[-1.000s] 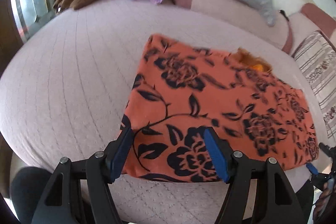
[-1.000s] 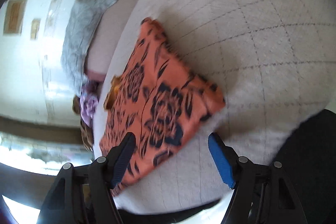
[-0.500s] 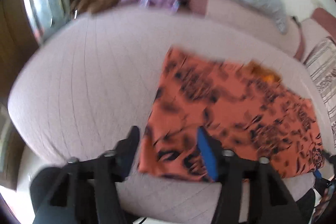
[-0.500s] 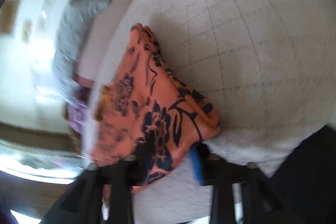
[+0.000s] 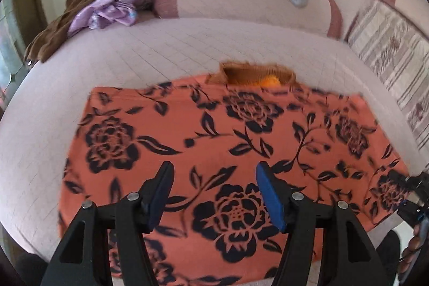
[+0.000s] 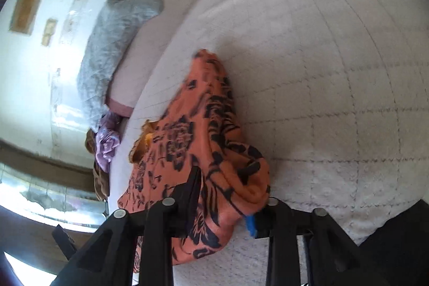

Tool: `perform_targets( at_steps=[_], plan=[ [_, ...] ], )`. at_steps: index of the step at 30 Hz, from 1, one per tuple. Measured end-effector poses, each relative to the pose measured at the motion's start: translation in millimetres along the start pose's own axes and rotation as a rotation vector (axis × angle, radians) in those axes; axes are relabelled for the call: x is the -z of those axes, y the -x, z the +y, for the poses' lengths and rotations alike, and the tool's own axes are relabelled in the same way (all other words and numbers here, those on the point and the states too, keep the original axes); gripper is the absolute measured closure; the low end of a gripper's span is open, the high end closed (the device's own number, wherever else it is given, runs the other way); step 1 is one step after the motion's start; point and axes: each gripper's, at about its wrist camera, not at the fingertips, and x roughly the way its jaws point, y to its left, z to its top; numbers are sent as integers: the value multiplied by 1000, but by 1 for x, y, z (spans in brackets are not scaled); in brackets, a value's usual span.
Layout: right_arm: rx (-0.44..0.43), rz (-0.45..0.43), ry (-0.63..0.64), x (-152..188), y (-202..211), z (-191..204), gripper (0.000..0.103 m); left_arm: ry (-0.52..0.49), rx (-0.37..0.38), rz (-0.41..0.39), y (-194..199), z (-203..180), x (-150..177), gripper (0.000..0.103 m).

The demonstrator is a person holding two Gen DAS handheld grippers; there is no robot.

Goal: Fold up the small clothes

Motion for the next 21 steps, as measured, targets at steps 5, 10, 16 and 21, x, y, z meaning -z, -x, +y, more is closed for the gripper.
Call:
perform_targets(
  at_steps=[5,10,16,21],
  plan=[
    [-62,7,-67,-1,-5,-4,33,-11,-15,31,-4,-3,1,39],
    [20,3,6,-6,-20,1,77,-38,-24,78,-19,-4,7,36],
    [79,-15,121,-7,-14,24,81,-23,-9,-27,10,-3,3,37],
    [139,4,117,-9,-28,27,80,-80,-11,26,-17,-4,18,33]
  ],
)
